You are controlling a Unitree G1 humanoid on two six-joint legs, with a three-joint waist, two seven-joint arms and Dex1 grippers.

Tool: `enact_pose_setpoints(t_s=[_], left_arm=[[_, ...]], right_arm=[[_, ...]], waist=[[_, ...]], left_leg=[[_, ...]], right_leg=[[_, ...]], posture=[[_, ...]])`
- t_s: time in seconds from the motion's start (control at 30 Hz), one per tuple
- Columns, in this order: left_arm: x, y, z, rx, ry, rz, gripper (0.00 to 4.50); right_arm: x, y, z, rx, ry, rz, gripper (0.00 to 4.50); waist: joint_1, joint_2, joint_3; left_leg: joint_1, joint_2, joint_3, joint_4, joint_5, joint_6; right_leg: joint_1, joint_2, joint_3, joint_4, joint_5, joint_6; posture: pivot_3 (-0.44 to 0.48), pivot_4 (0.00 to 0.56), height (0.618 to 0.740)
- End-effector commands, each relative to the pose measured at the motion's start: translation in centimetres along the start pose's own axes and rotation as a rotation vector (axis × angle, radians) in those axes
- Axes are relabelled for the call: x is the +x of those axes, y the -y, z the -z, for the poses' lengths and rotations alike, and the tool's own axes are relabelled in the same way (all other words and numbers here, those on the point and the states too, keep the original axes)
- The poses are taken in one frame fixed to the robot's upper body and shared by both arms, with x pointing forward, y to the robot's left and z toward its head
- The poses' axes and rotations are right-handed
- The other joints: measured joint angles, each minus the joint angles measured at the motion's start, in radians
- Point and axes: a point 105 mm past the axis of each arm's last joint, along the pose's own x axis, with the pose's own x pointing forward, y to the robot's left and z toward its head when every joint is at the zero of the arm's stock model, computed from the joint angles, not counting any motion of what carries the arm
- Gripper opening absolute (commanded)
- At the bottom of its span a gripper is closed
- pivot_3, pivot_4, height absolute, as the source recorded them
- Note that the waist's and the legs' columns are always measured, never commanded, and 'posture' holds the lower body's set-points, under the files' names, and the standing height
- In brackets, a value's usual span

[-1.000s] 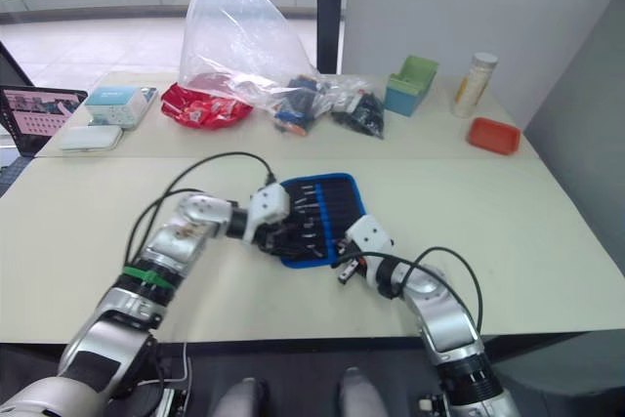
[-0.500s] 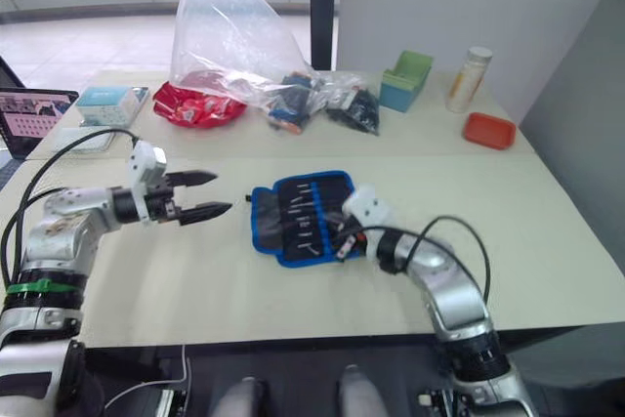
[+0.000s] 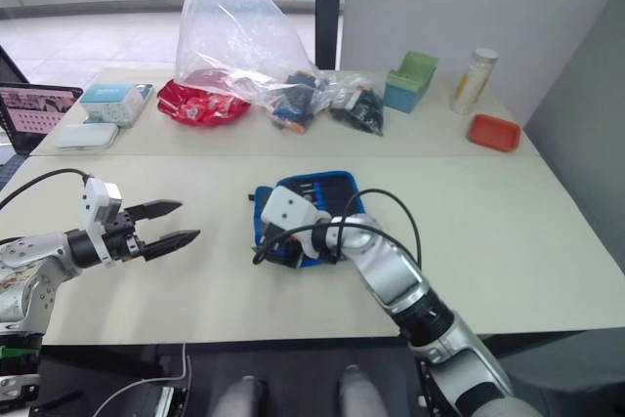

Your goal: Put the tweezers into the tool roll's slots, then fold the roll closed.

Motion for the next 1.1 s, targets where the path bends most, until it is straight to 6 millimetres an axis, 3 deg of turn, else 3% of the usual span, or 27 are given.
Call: enact_pose_setpoints(t_s=[0.03, 0.23, 0.4, 0.5, 0.83, 0.87, 1.0, 1.1], left_arm=[[-0.7, 0.2, -0.9, 0.044, 0.001, -0.016, 4.5], [-1.5, -0.1, -0.6, 0.063, -0.032, -0.051, 4.5], [-1.6, -0.4, -0.6, 0.078, -0.052, -0.055, 4.5], [-1.4, -1.6, -1.1, 0.11, -0.034, -0.104, 4.5], [0.4, -2.5, -1.3, 0.153, -0.031, -0.059, 4.5], [0.9, -2.5, -1.3, 0.156, -0.033, -0.043, 4.5], [2.4, -2.5, -1.3, 0.209, -0.043, 0.006, 4.5], [4.8, -1.9, -0.9, 0.373, -0.119, 0.104, 4.5]], right_arm=[[0.6, 0.0, -1.2, -0.054, 0.027, 0.01, 4.44], [2.2, -0.6, -0.2, -0.058, -0.002, 0.029, 4.44], [2.3, -0.2, -0.4, -0.103, 0.023, 0.089, 4.44], [2.3, -0.2, -0.7, -0.152, 0.044, 0.112, 3.66], [1.1, 0.8, 0.0, -0.185, 0.023, 0.196, 0.22], [0.8, 1.0, 0.1, -0.187, 0.02, 0.205, 0.02], [-0.1, 0.9, 0.5, -0.169, 0.029, 0.193, 0.02], [-1.6, 0.2, 1.3, -0.194, 0.04, 0.13, 0.02]], waist=[[-0.001, 0.0, 0.0], [-0.003, 0.0, 0.0], [-0.005, 0.0, 0.001], [-0.007, 0.0, 0.001], [-0.017, 0.0, 0.001], [-0.017, 0.0, 0.001], [-0.013, 0.0, 0.001], [-0.006, -0.001, 0.001]], left_leg=[[0.0, 0.0, 0.0, 0.0, 0.0, 0.0], [0.0, 0.001, 0.0, 0.0, 0.0, 0.0], [0.0, 0.001, 0.0, 0.0, 0.0, 0.0], [0.0, 0.001, 0.0, 0.0, 0.0, 0.0], [0.0, 0.001, 0.0, 0.0, 0.0, 0.0], [0.0, 0.001, 0.0, 0.0, 0.0, 0.0], [-0.001, 0.0, 0.0, 0.0, 0.0, 0.0], [-0.001, 0.0, 0.0, 0.0, 0.0, 0.0]], right_leg=[[-0.001, 0.0, 0.0, 0.0, 0.0, 0.0], [-0.001, 0.0, -0.001, 0.001, 0.0, -0.001], [-0.001, 0.0, -0.001, 0.0, 0.0, -0.001], [-0.001, 0.0, -0.001, 0.0, 0.0, -0.001], [-0.001, 0.0, -0.002, 0.001, 0.0, -0.001], [-0.001, 0.0, -0.002, 0.001, 0.0, -0.001], [-0.001, 0.0, -0.002, 0.001, 0.0, -0.001], [0.0, 0.0, -0.002, 0.0, 0.0, -0.001]], posture=[[0.0, 0.15, 0.733], [0.0, 0.15, 0.733], [0.0, 0.15, 0.733], [0.0, 0.15, 0.733], [0.0, 0.15, 0.733], [0.0, 0.15, 0.733], [0.0, 0.15, 0.733], [0.0, 0.15, 0.733]])
